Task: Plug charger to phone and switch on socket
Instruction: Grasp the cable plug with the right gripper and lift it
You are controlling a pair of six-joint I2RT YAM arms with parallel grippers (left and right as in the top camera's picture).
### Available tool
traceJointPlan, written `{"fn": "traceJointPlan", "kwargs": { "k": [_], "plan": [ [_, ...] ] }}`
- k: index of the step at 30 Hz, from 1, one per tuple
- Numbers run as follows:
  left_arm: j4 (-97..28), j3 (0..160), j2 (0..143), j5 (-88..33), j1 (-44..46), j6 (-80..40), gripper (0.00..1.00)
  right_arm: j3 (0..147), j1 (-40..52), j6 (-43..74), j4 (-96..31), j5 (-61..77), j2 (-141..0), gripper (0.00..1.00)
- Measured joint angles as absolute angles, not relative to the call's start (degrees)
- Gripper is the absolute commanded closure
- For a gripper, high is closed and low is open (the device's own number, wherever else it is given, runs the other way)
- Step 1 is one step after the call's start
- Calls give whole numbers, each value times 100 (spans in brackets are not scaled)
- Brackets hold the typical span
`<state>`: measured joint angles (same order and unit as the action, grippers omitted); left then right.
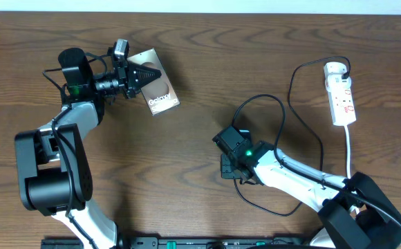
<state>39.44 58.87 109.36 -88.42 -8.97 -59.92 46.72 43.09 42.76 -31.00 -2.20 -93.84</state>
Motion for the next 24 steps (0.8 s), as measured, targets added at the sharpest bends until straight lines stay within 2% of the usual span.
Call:
{"fn": "traceJointPlan", "kwargs": {
  "k": [8, 20, 24],
  "plan": [
    [3944, 5887, 10936, -8842, -897, -5986, 93, 4672, 4309, 4278, -3098, -217, -9391, 99],
    [3944, 5887, 10936, -8842, -897, -5970, 93, 4685, 4309, 4276, -3138, -213, -9391, 99],
    [3944, 5887, 10936, -8842, -897, -5970, 93, 4897, 4309, 4191, -3520, -128, -9430, 99]
  ]
}}
